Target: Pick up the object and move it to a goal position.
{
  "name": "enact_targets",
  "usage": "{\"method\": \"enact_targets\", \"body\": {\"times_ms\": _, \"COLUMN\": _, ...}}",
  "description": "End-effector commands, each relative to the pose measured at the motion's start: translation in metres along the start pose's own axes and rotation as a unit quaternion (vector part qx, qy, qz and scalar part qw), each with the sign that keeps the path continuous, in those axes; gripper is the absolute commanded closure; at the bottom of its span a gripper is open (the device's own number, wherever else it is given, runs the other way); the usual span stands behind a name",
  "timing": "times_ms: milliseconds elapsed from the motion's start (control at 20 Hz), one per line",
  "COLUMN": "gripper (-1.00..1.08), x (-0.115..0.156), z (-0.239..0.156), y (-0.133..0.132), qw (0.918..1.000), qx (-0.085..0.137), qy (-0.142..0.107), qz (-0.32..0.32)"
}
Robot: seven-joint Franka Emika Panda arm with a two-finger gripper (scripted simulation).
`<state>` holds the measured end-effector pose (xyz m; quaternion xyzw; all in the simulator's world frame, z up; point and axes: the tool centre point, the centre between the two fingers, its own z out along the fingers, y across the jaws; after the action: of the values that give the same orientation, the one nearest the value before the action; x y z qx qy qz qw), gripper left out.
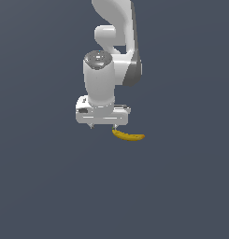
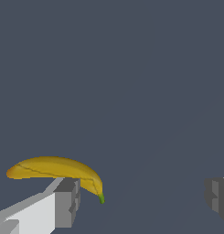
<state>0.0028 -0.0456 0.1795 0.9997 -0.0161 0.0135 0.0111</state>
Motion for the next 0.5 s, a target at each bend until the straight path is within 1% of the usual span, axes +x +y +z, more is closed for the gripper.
{"method": "enact_targets", "body": {"times_ms": 0, "gripper": -0.92, "x": 0.000, "z": 0.000, "y": 0.000, "qw": 1.0000, "qx": 0.000, "qy": 0.000, "qz": 0.000}}
{"method": "enact_targets", "body": {"times_ms": 150, "gripper": -0.92, "x": -0.001, "z": 0.002, "y": 0.004, "qw": 1.0000, "qx": -0.001, "qy": -0.002, "qz": -0.001}}
{"method": "enact_targets", "body": {"times_ms": 450, "gripper": -0.92, "x": -0.005, "z": 0.010, "y": 0.021, "qw": 0.9999, "qx": -0.007, "qy": -0.012, "qz": -0.009}}
